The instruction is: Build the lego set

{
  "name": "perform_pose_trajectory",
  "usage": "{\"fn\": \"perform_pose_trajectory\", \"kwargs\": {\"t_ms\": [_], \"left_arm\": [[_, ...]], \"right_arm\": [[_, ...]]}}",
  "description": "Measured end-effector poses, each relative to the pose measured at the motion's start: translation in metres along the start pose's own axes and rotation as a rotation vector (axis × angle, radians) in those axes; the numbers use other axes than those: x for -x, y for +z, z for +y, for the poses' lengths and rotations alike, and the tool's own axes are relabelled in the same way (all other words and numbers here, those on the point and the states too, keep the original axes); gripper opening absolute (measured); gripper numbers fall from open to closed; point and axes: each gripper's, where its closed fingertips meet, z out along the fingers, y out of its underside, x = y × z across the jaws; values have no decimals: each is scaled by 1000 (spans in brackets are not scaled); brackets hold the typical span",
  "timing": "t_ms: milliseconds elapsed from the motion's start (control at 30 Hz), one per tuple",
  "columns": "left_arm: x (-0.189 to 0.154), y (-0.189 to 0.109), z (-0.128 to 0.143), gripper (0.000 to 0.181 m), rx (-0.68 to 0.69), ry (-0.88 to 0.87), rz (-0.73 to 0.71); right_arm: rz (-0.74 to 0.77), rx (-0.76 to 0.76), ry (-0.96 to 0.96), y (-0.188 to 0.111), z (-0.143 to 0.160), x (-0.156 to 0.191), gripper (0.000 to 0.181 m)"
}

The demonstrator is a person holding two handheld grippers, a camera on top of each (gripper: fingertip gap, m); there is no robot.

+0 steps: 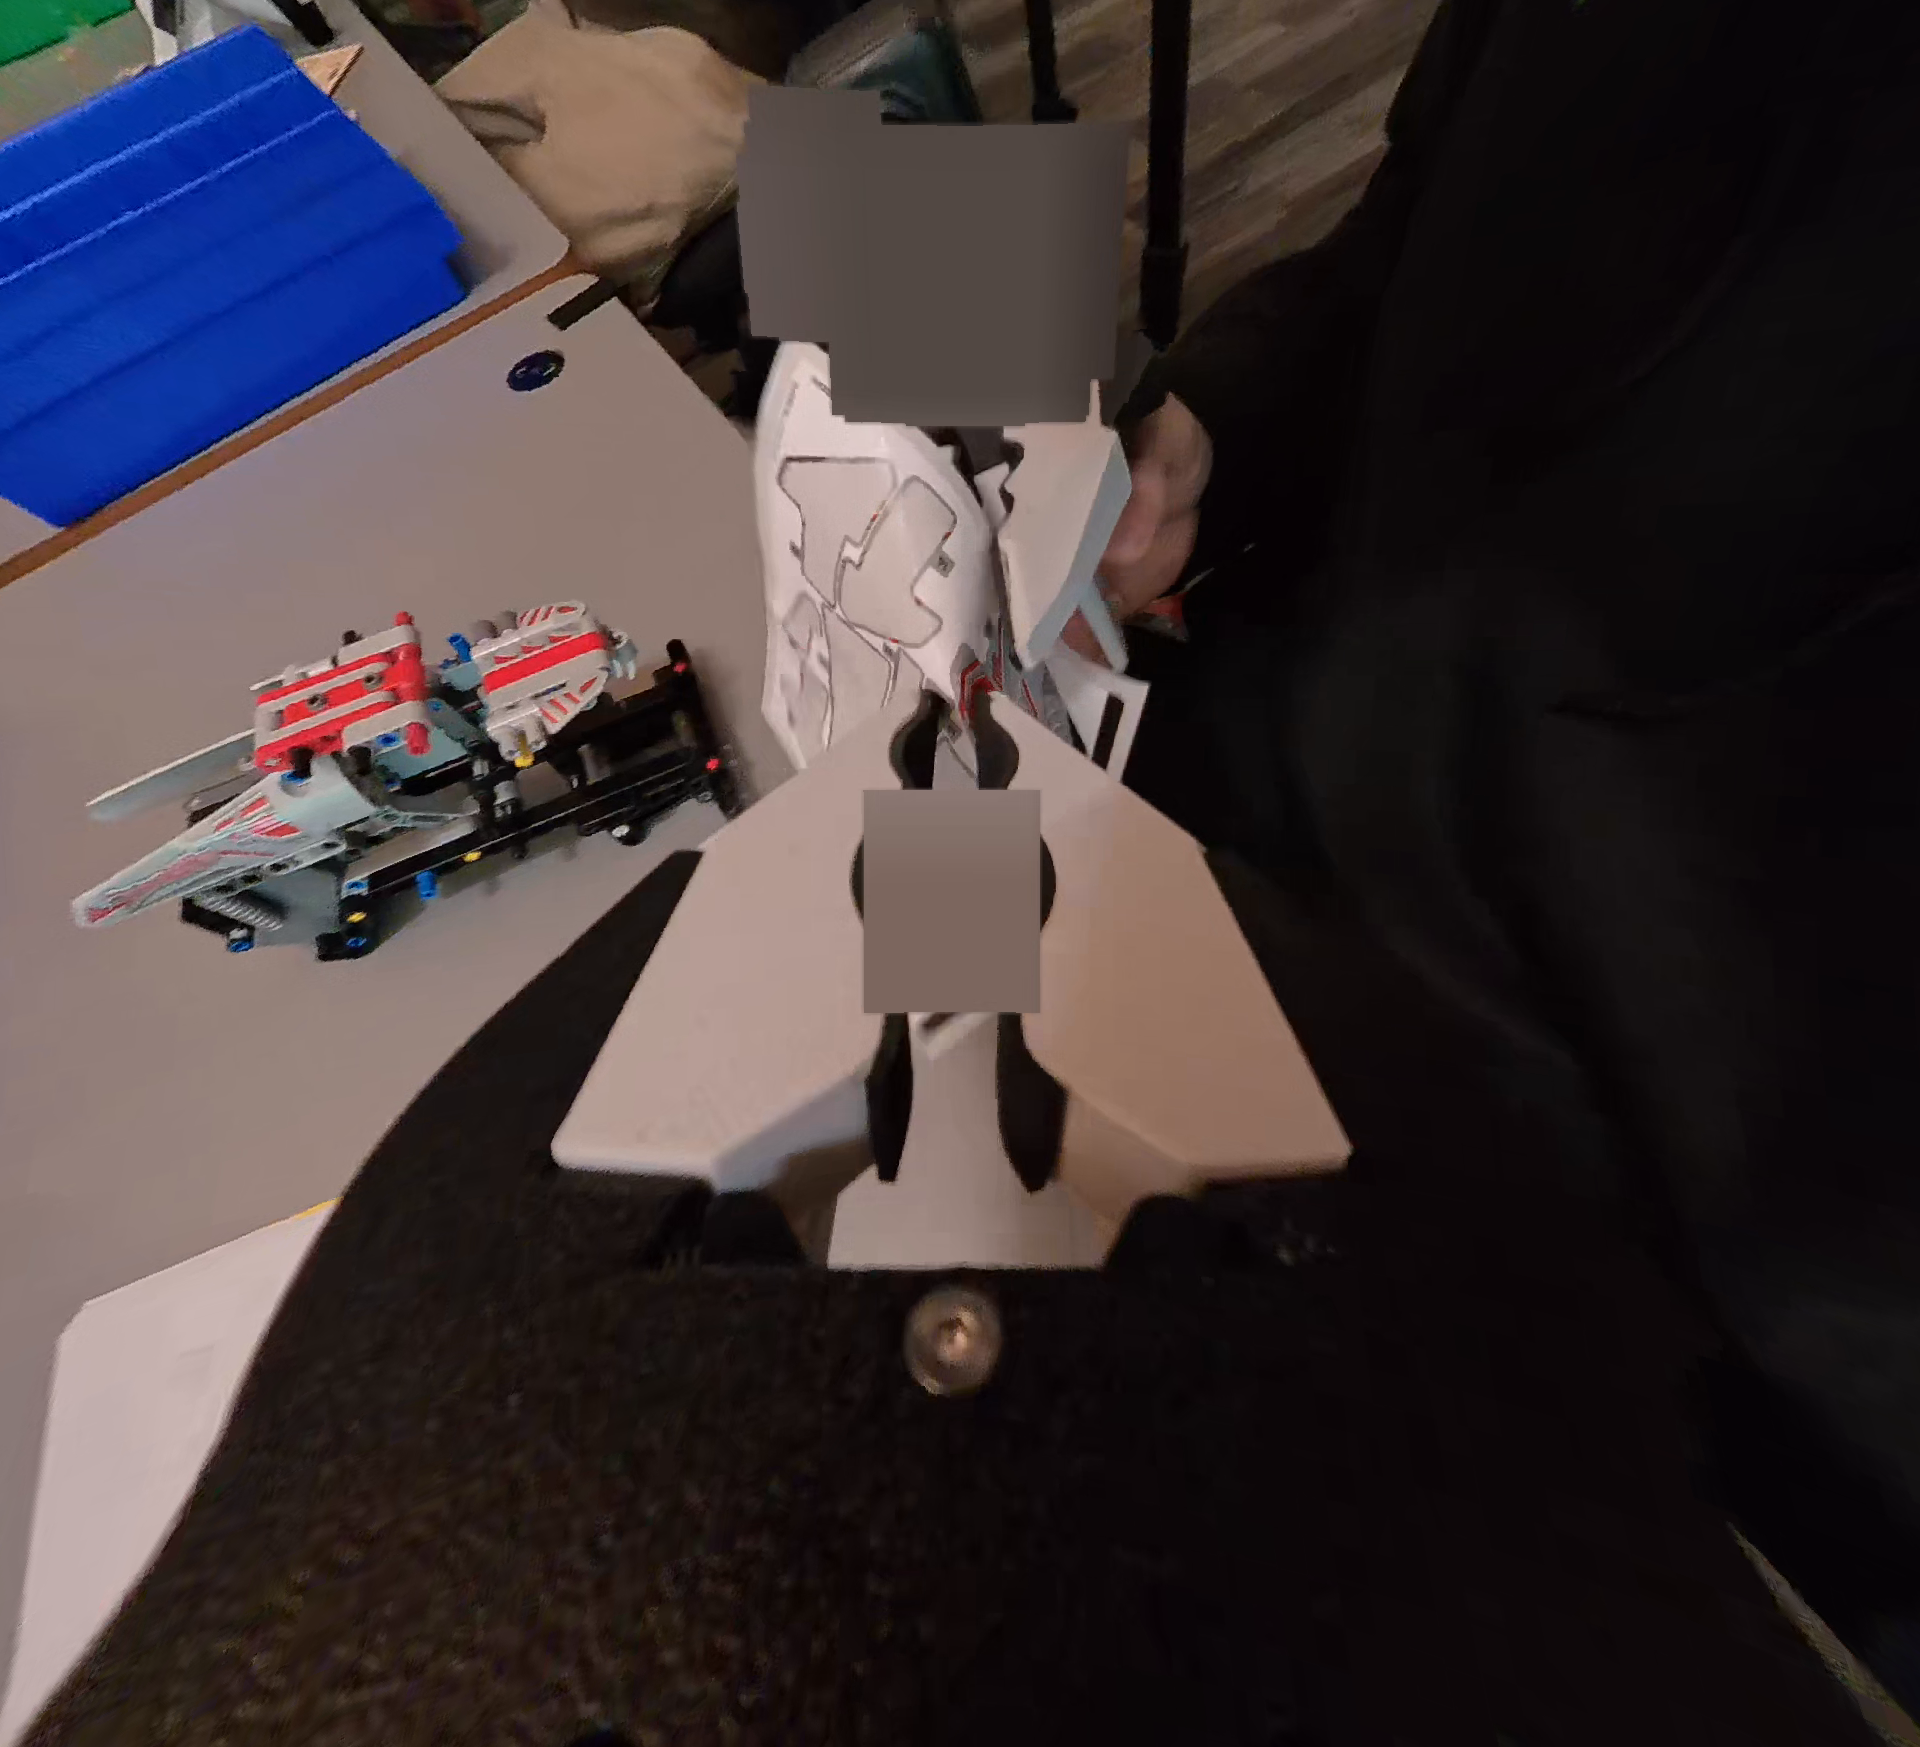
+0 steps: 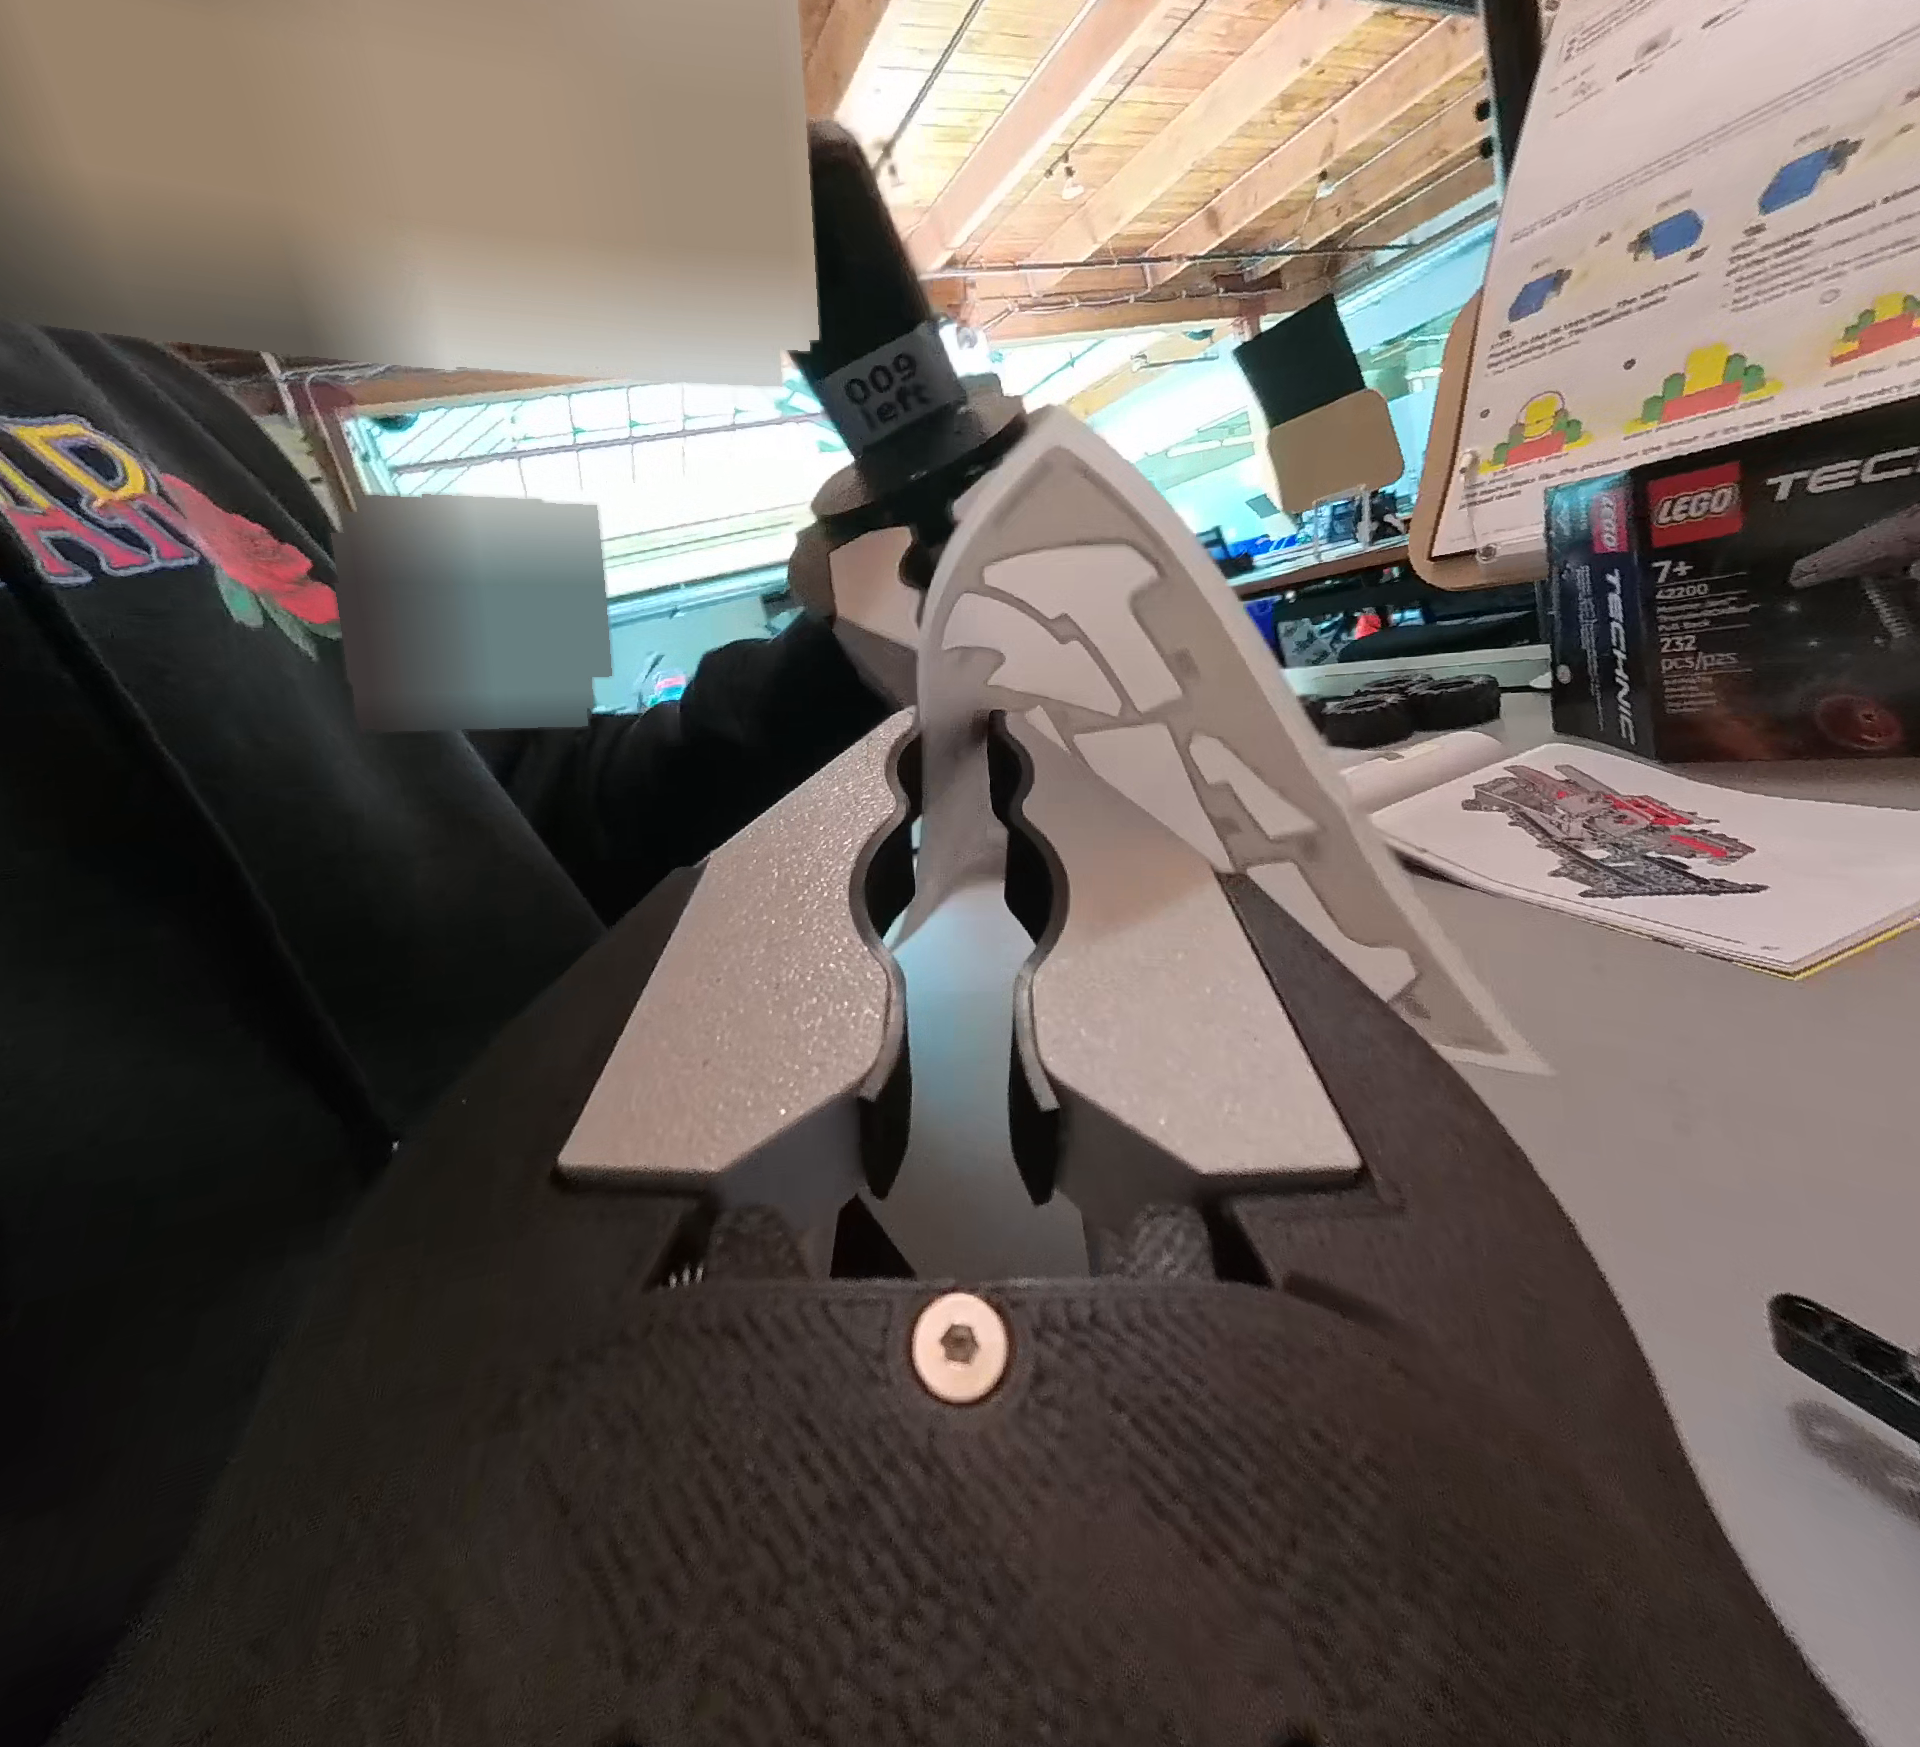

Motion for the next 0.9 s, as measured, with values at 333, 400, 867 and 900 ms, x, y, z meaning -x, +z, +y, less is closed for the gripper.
{"fn": "perform_pose_trajectory", "kwargs": {"t_ms": [333,400,867,900], "left_arm": [[7,10,26,1,157,50,-114],[9,9,28,1,167,52,-141],[8,12,30,0,194,62,-213],[10,10,31,0,188,49,-225]], "right_arm": [[50,71,-15,-4,10,-11,20],[63,96,-34,-4,14,-12,22],[139,65,71,-6,18,-29,0],[138,81,86,-7,21,-31,0]]}}
